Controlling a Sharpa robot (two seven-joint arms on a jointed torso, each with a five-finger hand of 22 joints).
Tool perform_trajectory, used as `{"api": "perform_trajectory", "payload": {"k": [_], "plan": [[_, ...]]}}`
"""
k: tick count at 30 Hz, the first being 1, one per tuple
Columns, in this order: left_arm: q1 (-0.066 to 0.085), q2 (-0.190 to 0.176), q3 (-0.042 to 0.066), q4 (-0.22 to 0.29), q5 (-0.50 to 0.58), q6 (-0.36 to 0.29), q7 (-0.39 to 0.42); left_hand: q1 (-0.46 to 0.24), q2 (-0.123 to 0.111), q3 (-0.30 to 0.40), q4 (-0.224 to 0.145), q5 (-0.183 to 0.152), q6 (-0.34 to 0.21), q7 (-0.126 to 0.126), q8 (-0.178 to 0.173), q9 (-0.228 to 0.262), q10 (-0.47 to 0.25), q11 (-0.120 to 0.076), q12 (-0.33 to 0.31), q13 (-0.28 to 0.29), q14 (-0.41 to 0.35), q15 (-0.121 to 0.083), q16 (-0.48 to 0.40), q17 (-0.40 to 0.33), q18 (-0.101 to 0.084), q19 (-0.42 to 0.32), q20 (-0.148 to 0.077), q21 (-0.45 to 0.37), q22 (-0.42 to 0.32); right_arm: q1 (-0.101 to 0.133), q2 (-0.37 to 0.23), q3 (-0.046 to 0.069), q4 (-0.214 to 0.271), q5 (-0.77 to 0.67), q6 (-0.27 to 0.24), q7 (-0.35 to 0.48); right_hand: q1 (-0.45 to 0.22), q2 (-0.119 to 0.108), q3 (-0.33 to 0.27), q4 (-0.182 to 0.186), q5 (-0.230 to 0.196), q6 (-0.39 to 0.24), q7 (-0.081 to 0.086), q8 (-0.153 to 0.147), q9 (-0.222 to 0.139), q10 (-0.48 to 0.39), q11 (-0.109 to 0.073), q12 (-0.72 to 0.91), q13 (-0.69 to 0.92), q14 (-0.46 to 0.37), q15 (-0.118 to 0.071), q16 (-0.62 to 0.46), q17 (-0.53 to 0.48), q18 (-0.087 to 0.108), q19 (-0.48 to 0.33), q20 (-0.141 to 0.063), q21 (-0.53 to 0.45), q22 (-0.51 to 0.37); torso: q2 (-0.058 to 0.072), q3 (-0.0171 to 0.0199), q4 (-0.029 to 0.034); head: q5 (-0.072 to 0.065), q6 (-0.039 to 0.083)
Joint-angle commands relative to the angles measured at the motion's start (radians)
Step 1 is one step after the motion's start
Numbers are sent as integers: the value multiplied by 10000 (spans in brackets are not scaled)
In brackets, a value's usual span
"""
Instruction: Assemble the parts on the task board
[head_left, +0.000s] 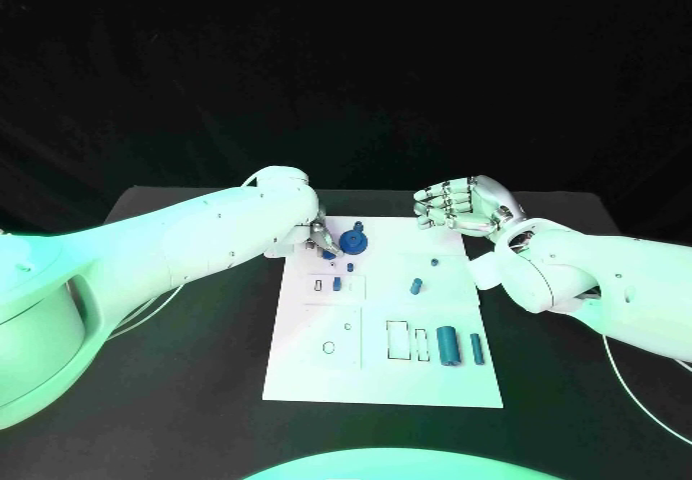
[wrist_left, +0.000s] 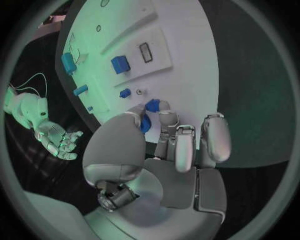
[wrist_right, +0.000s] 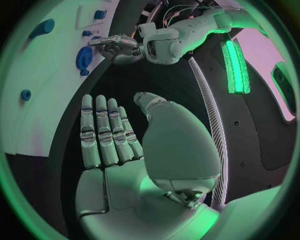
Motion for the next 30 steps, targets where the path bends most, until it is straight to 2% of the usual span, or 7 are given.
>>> {"api": "perform_trajectory", "payload": {"k": [1,8,14,18,24,30], "plan": [[-51,29,-29,-21,-21,328,-157,225,44,68,-35,45,11,-46,101,32,85,-28,59,27,919,-104,59,2240,-123,72,-32,54,28,-5,7,2,12,-78,159,76,-119,13,-50,15,26,22,63,-54,-11,66,-20,-63,-4,52,45,-62,-9,147,21,37,1,-11,-3,-4,-9,3,-21],[-61,63,-34,-36,-21,323,-124,878,12,208,-86,14,-70,-88,239,76,119,-69,109,45,927,-138,74,2270,-129,79,-70,62,53,-5,10,2,8,-78,165,74,-132,16,-60,-6,31,37,64,-82,-20,89,-19,-103,-3,99,46,-135,-69,147,51,38,8,-170,-11,-4,-12,-5,-49],[-71,70,-42,-34,-21,261,-65,951,-3,220,-85,9,-78,-90,252,76,120,-71,112,45,927,-140,74,2270,-130,81,-73,64,60,-5,12,2,3,-78,166,72,-132,16,-60,-6,31,37,64,-82,-20,89,-19,-103,-3,99,46,-135,-69,147,51,38,8,-170,-19,-6,2,-3,-45],[-75,49,-45,2,-1,107,42,1247,42,349,-78,32,-118,-96,268,55,95,-77,97,11,924,-144,69,2262,-128,67,-78,54,51,-5,14,2,-1,-78,168,72,-132,16,-60,-6,31,37,64,-82,-20,89,-19,-103,-3,99,46,-135,-69,147,51,38,8,-170,-22,-10,3,-2,-33],[-78,0,-46,66,128,-165,185,1782,189,881,-72,57,-241,-79,201,-65,-5,-67,17,-128,909,-137,46,2222,-115,14,-77,16,3,-5,15,2,-7,-78,172,70,-132,16,-60,-6,31,37,64,-82,-20,89,-19,-103,-3,99,46,-135,-69,147,51,38,8,-170,-22,-7,2,5,-4],[-79,-96,-46,142,295,-304,299,2181,126,1663,-117,65,-329,-34,104,-220,-142,-28,-61,-284,876,-100,-3,2131,-90,-86,-45,-60,-101,-6,8,2,-13,-78,175,70,-140,18,-63,-5,36,38,65,-88,-21,92,-18,-110,-4,106,47,-149,-80,147,56,38,8,-198,-26,-8,7,12,8]]}}
